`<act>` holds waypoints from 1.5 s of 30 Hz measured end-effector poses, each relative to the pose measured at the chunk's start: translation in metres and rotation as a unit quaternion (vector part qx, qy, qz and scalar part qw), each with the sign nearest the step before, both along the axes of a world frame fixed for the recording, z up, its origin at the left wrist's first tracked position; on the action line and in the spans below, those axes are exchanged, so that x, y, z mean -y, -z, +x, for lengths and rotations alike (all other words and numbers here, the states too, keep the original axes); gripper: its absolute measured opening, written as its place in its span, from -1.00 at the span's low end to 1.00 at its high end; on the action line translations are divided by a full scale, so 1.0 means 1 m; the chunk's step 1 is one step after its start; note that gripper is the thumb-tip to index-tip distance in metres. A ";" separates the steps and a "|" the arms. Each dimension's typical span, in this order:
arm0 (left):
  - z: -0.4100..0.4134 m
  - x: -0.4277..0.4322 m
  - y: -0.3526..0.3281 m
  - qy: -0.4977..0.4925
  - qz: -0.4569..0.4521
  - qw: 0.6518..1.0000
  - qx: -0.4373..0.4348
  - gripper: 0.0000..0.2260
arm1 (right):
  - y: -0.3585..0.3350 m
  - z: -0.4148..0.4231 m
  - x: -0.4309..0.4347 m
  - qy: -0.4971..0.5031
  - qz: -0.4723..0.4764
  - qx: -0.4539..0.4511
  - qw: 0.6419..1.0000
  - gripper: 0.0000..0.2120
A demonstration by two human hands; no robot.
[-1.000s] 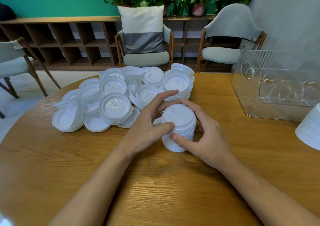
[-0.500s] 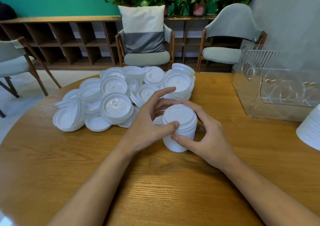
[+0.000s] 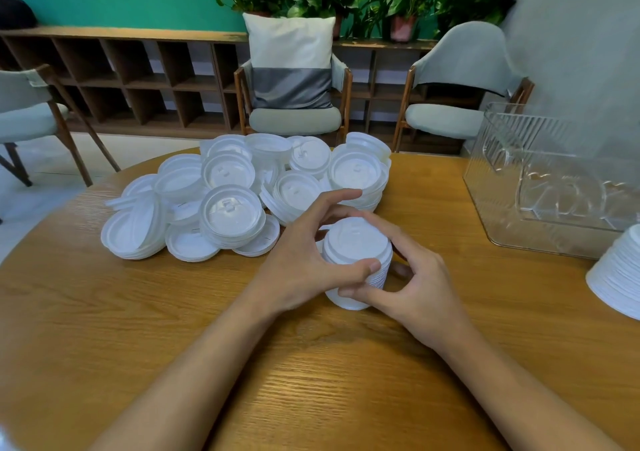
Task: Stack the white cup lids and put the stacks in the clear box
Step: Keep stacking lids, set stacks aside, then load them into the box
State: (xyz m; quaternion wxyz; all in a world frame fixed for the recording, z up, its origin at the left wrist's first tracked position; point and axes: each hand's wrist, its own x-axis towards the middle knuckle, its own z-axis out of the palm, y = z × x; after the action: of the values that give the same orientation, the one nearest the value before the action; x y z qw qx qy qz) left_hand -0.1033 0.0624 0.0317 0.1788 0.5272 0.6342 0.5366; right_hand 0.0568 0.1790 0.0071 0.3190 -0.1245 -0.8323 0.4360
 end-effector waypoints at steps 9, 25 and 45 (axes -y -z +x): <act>-0.016 0.004 0.012 -0.080 0.082 0.990 -0.077 -0.67 | 0.003 0.000 0.002 0.042 0.025 0.023 0.999 -0.20; -0.031 0.003 0.027 -0.097 -0.080 0.956 -0.265 -0.70 | 0.000 0.020 -0.011 0.069 0.044 0.033 0.996 -0.20; -0.014 -0.001 -0.014 -0.031 0.142 0.907 0.396 -0.67 | 0.003 0.016 -0.015 0.080 0.061 0.011 0.995 -0.28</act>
State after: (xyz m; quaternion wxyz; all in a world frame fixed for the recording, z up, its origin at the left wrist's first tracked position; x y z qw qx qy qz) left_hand -0.1177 0.0634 0.0457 0.3210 0.2713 0.4445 0.7911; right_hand 0.0725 0.1938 0.0036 0.3507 -0.1759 -0.8479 0.3565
